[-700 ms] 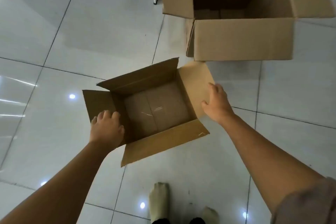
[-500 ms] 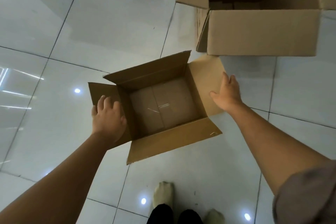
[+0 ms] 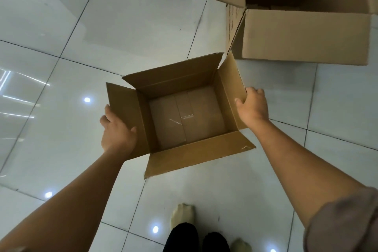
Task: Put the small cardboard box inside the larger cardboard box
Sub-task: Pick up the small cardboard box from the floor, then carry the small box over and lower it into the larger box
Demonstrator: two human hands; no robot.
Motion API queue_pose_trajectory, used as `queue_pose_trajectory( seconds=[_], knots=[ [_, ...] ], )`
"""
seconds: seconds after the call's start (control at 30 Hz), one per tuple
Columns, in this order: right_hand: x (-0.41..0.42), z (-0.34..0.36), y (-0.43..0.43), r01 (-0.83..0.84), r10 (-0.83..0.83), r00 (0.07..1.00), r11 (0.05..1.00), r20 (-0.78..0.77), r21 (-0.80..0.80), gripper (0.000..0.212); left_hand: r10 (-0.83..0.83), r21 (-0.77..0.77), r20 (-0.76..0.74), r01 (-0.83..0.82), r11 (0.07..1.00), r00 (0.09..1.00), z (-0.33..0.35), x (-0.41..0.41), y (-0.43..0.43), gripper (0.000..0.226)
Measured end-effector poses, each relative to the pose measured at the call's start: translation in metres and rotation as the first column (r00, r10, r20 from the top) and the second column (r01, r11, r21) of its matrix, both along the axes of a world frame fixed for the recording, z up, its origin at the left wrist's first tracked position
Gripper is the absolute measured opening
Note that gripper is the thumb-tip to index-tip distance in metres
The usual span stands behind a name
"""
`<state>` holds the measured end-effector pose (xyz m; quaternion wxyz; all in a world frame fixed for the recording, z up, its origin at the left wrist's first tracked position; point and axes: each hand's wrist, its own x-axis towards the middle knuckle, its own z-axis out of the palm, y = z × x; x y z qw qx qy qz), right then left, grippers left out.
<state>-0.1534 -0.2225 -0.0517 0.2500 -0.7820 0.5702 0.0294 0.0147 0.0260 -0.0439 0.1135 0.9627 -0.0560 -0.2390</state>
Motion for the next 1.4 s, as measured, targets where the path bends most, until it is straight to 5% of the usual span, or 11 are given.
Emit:
queue_pose_trajectory(
  seconds=[0.27,0.63,1.4],
  knots=[
    [0.000,-0.019,0.016,0.018,-0.017,0.997,1.000,-0.071,0.025,0.036,0.223,-0.168,-0.106,-0.238,0.957,0.969,-0.013,0.001,0.008,0.047],
    [-0.040,0.000,0.040,0.146,-0.158,0.979,0.984,0.129,0.101,0.032,0.144,-0.262,0.082,-0.118,0.958,0.986,0.006,-0.030,0.016,0.034],
    [-0.159,0.312,-0.058,0.241,-0.233,0.938,0.971,0.257,0.001,0.034,-0.057,-0.310,0.313,0.159,0.937,0.948,0.314,-0.110,-0.111,0.046]
  ],
)
